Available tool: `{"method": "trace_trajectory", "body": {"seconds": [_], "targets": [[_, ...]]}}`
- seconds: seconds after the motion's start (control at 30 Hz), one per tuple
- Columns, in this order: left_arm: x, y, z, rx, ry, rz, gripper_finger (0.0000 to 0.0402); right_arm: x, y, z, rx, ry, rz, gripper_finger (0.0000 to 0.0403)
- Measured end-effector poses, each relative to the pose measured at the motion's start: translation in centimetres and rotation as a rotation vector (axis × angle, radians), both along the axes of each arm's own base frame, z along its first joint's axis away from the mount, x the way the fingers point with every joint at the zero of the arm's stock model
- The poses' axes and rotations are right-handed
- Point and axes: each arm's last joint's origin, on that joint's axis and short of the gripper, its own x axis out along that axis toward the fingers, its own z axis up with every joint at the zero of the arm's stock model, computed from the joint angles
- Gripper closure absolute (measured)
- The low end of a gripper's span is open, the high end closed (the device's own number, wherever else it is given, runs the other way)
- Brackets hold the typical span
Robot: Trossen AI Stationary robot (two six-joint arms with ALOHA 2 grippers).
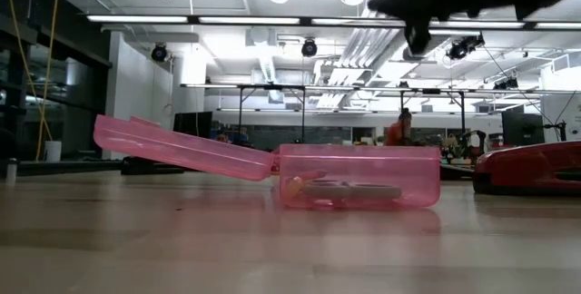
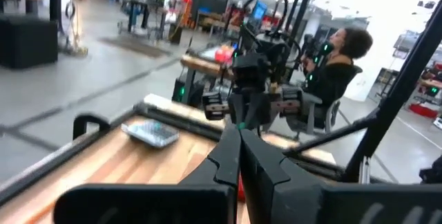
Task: Pack school essentials
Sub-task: Put the green eraser into the pink supply box
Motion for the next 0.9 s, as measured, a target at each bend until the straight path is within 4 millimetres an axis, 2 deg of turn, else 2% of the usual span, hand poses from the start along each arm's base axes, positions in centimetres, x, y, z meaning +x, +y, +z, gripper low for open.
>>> {"method": "trace_trajectory", "body": {"seconds": [0.2, 0.5, 0.67, 0.9], "targets": [[0.3, 0.0, 0.4, 0.042, -0.036, -0.009, 0.0401, 0.5, 0.4, 3.1, -0.139, -0.091, 0.009, 0.0402], [0.3, -0.1, 0.3, 0.035, -0.033, -0.038, 0.0402, 0.6, 0.4, 3.4, -0.147, -0.087, 0.009, 0.0402], [0.3, -0.1, 0.3, 0.035, -0.032, -0.025, 0.0401, 1.3, 0.6, 1.5, -0.037, 0.058, 0.033, 0.0402], [0.3, -0.1, 0.3, 0.034, -0.031, -0.025, 0.0401, 5.3, 2.5, -3.3, -0.002, 0.331, 0.168, 0.0402]]}}
